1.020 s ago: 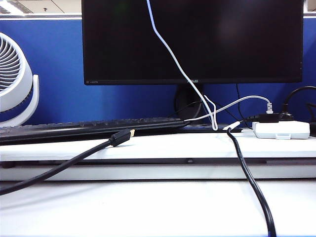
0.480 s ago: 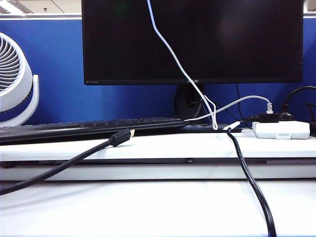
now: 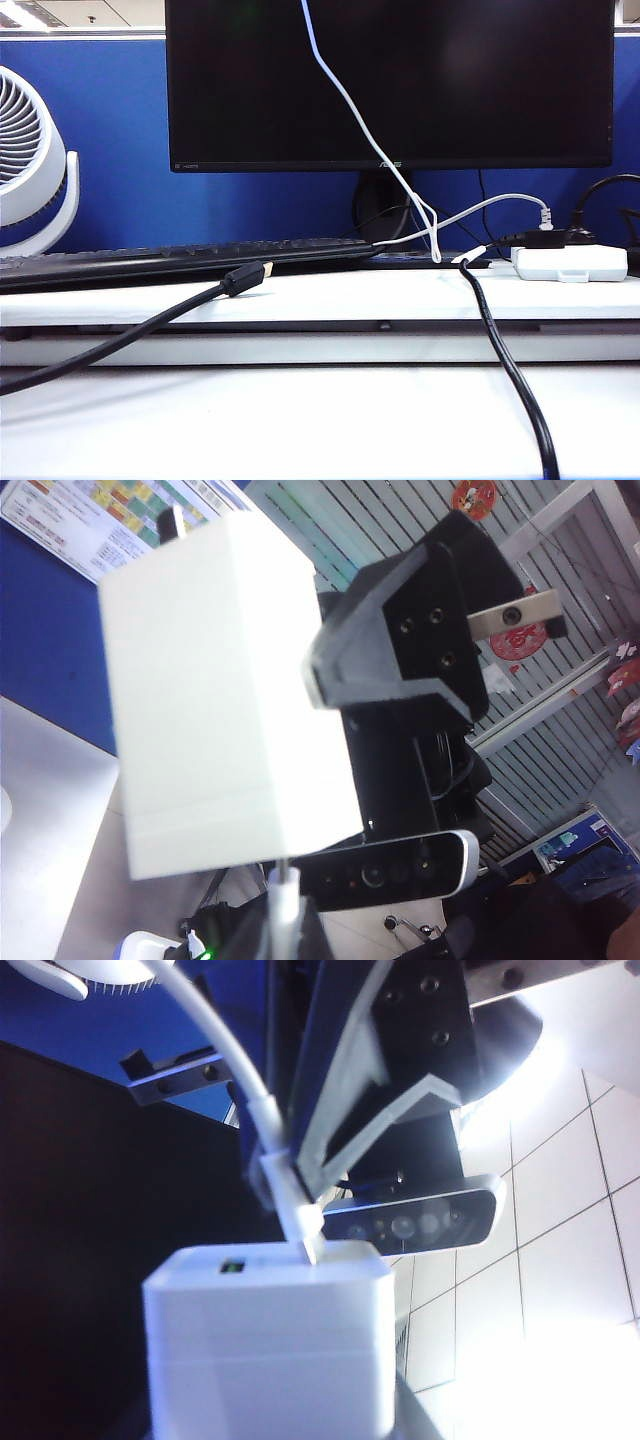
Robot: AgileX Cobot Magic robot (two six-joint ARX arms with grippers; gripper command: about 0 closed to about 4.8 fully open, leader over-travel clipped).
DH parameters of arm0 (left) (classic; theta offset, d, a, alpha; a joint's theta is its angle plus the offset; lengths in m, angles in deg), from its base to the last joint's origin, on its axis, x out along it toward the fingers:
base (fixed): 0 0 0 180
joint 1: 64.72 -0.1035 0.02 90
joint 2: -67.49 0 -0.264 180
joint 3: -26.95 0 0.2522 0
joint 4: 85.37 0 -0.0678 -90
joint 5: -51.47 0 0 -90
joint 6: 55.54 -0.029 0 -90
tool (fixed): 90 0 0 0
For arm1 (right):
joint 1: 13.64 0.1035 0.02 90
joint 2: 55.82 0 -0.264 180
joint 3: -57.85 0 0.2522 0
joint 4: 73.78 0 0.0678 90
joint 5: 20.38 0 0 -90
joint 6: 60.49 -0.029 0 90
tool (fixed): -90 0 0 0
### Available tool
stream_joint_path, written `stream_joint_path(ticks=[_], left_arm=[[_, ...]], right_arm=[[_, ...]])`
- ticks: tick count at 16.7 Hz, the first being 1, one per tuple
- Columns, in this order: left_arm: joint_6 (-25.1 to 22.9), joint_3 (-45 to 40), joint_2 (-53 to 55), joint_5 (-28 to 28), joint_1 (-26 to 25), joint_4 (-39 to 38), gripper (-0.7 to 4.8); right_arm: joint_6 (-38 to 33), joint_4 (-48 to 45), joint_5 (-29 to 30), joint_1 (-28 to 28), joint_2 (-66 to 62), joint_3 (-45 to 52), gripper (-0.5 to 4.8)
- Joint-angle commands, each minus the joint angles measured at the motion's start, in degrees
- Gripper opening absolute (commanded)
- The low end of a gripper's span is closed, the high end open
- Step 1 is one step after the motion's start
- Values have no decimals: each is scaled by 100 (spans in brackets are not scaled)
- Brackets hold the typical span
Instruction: Pick up the Type-C charging cable and the charging base, insert one end of the Type-C charger into the corresponding slot on the base, and finally place the plugged-in charger back on the table.
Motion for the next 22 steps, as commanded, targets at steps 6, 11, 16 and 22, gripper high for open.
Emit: stream_joint_path(ticks=[6, 11, 16, 22], left_arm=[[-7, 28, -31, -15, 9, 116, -6], [-4, 28, -33, -2, 9, 118, -6], [90, 28, -33, 0, 9, 160, -6], [101, 26, -33, 0, 9, 170, -6]], right_arm=[[107, -284, 470, 11, -15, -44, -1], [109, -448, 931, 13, -26, -44, -1], [614, -393, 953, 11, -39, -42, -1], [704, -380, 1093, 13, -63, -42, -1]])
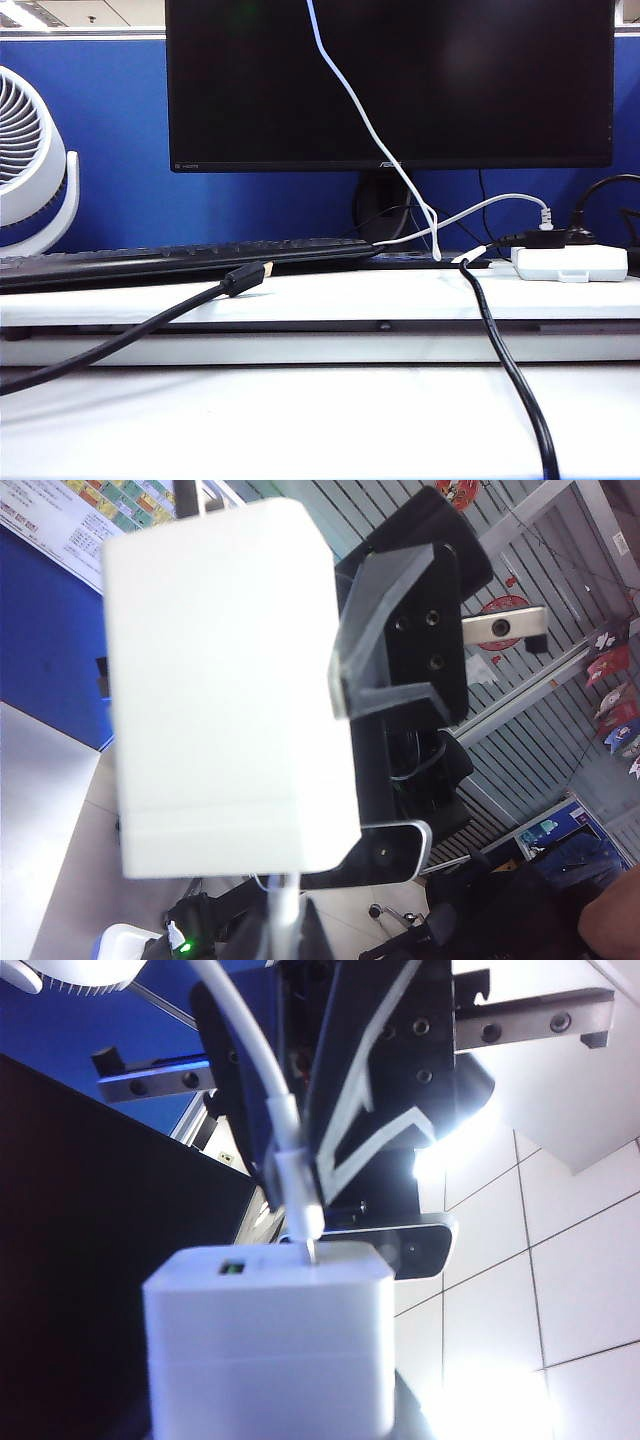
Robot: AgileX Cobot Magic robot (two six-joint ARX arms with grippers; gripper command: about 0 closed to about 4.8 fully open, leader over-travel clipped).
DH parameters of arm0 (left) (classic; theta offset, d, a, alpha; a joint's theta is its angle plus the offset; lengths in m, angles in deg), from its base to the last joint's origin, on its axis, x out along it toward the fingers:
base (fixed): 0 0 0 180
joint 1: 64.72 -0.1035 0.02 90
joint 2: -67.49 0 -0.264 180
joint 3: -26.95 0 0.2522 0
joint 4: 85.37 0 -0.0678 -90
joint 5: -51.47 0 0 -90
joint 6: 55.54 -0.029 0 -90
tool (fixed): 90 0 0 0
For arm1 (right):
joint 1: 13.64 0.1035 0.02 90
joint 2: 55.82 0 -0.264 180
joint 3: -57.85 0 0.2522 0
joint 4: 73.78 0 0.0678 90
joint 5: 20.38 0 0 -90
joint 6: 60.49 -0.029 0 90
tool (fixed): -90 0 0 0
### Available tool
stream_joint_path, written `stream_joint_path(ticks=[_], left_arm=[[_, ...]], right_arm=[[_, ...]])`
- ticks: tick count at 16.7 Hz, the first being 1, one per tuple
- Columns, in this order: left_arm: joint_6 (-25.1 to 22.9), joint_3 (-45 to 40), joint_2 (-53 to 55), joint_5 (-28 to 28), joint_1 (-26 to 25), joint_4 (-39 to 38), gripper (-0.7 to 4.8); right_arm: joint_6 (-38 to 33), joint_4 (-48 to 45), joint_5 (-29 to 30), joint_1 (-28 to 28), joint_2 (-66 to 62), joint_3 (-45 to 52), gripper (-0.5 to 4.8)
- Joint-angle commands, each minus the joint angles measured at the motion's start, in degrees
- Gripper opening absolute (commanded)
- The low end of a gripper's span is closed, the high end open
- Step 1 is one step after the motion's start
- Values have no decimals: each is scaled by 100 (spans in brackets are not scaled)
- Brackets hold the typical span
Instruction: Pick up the Type-C charging cable and the charging base, insert one end of the Type-C charger into the corresponding slot on the base, and finally place the plugged-in charger back on the table.
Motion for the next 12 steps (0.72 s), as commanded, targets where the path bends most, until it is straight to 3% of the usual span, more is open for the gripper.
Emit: stream_joint_path(ticks=[1, 12], left_arm=[[7, 15, -7, -162, 11, 157, -6], [251, 15, -7, -33, 11, 162, -6]], right_arm=[[-26, -42, 492, 48, 17, -31, -1], [-136, 118, 717, 48, 17, -31, -1]])
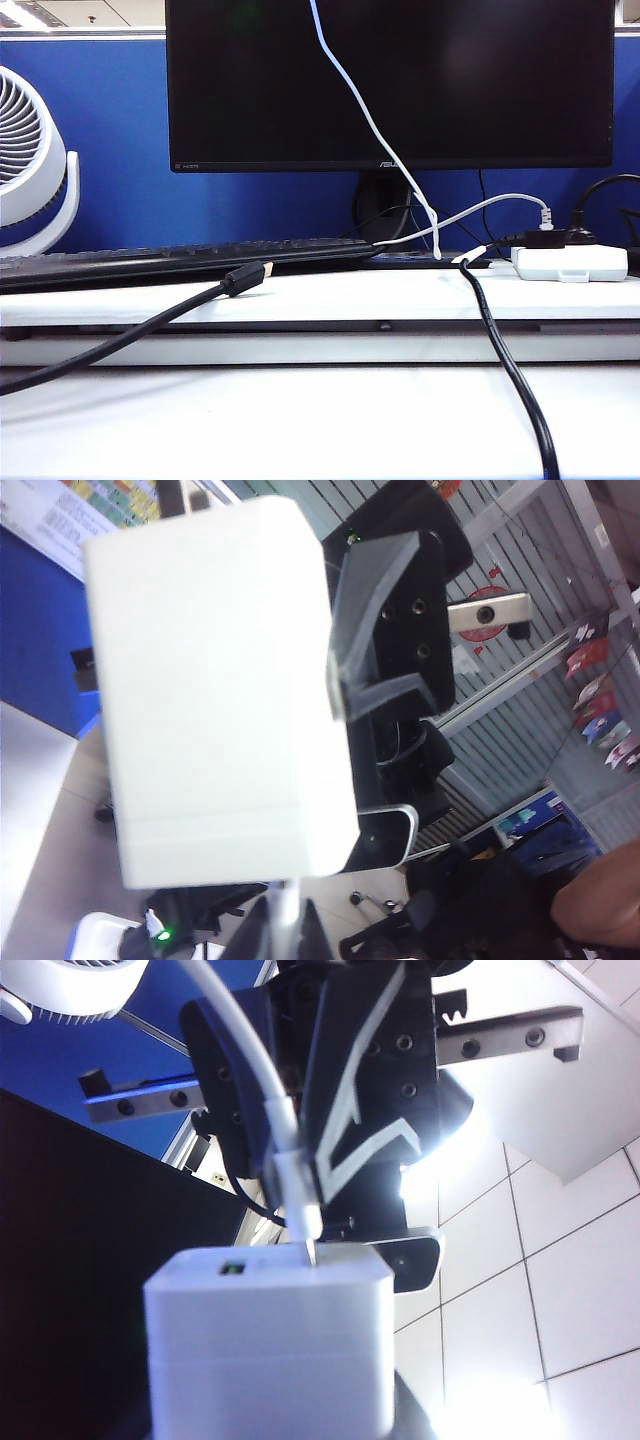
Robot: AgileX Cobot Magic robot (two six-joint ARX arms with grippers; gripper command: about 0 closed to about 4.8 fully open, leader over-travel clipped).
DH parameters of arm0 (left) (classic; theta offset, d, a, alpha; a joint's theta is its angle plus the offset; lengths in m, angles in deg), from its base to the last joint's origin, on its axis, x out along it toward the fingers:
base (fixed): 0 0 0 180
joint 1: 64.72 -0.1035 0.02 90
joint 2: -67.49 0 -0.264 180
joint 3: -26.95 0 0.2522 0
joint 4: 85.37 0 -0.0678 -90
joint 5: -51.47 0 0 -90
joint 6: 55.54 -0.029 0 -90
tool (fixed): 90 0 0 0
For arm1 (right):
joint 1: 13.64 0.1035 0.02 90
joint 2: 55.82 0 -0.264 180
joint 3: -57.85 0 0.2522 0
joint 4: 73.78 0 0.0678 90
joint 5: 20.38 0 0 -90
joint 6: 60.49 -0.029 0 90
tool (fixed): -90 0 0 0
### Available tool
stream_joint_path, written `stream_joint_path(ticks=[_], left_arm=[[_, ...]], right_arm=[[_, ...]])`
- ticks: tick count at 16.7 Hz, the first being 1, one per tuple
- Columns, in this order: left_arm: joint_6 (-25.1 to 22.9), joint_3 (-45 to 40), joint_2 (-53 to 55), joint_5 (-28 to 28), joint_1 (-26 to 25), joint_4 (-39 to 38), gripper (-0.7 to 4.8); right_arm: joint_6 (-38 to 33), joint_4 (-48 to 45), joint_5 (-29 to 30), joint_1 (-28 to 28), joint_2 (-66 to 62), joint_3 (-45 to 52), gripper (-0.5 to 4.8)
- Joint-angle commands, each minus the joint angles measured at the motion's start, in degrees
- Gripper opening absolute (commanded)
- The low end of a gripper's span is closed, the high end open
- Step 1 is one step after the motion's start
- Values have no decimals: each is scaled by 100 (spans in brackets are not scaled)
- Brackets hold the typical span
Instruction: Pick up the Type-C charging cable and the charging base, insert one end of the Type-C charger into the corresponding slot on the base, and finally place the plugged-in charger back on the table.
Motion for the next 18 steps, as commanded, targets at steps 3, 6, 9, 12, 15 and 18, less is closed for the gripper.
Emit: stream_joint_path(ticks=[3, 6, 9, 12, 15, 18], left_arm=[[302, 15, -2, -219, 9, 192, -6], [463, 15, -2, -208, 9, 195, -6], [492, 15, -2, -68, 9, 192, -6], [490, 15, -2, 9, 9, 210, -6], [496, 15, -2, 4, 9, 236, -6], [509, 15, -2, -9, 11, 236, -6]], right_arm=[[4, 111, 417, 63, 20, -28, -1], [7, 122, 444, 63, 22, -28, -1], [-2, 122, 675, 63, 37, -28, -1], [-26, 144, 678, 63, 79, -28, -1], [-26, 289, 815, 72, 94, -28, -1], [46, 339, 782, 76, 94, -28, -1]])
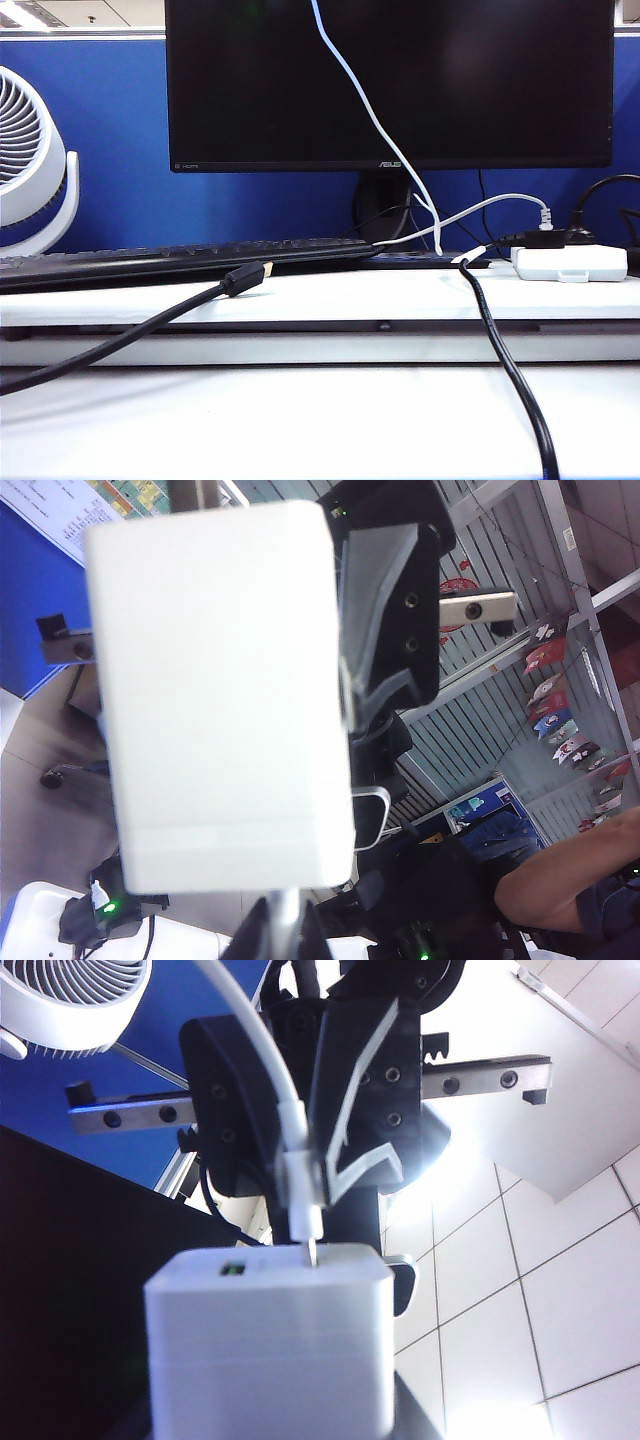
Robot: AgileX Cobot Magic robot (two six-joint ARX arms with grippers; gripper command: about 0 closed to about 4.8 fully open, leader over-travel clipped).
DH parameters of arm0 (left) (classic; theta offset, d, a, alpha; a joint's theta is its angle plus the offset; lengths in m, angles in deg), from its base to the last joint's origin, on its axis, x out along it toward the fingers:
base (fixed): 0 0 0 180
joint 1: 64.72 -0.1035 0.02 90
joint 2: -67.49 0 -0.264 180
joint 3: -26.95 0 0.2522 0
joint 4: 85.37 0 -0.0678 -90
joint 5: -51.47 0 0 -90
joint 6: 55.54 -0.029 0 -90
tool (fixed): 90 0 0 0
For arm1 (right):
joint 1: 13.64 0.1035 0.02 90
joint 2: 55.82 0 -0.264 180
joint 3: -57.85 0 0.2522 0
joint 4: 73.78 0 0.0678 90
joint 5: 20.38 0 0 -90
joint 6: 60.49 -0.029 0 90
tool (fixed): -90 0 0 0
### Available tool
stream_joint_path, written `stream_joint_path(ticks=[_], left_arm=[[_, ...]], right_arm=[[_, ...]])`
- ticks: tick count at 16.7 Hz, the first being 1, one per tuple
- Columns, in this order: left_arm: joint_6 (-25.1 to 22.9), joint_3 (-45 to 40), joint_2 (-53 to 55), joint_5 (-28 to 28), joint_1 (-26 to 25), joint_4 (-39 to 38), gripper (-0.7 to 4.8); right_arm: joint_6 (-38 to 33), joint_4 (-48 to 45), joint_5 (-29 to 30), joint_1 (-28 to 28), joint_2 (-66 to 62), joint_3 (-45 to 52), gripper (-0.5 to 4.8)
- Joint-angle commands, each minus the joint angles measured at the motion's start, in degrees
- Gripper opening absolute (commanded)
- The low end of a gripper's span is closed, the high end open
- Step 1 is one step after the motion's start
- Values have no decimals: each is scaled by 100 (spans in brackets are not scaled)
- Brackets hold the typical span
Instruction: Pick up the Type-C charging cable and the charging base, insert one end of the Type-C charger into the corresponding slot on the base, and finally place the plugged-in charger back on the table.
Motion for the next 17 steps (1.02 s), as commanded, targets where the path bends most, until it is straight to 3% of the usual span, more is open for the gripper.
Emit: stream_joint_path(ticks=[1, 17], left_arm=[[2, 17, -2, -328, -4, 254, -6], [116, 17, 4, -756, -4, 295, -6]], right_arm=[[177, 166, 376, 83, 39, -9, -1], [177, 337, 151, 308, 37, -7, -1]])
